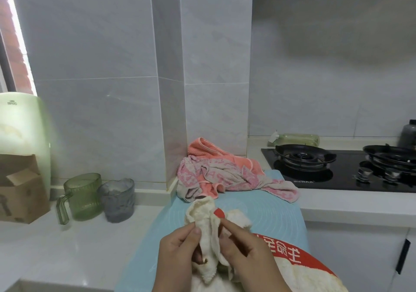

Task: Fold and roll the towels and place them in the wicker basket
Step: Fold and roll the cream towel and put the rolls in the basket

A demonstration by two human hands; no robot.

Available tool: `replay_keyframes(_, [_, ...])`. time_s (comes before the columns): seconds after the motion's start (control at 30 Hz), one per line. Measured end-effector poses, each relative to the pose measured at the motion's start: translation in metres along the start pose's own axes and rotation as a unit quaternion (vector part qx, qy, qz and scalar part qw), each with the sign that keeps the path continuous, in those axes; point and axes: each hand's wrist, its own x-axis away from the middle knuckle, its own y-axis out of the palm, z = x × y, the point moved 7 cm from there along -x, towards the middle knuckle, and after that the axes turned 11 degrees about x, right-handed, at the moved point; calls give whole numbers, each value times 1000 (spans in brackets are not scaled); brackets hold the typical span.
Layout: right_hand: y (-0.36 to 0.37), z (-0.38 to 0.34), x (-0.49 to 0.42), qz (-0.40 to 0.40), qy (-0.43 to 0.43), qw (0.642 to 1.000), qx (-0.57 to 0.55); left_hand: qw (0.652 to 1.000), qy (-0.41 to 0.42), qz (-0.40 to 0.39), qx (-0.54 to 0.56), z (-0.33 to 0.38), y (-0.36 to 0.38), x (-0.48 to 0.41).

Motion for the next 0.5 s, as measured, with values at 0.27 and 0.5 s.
replay_keyframes(0.27, [2, 10, -8, 19, 75, 995, 58, 998, -28, -21, 44, -3, 4, 1])
replay_keyframes(0.5, [1, 6, -20, -13, 96, 995, 32, 997, -32, -25, 67, -6, 3, 1])
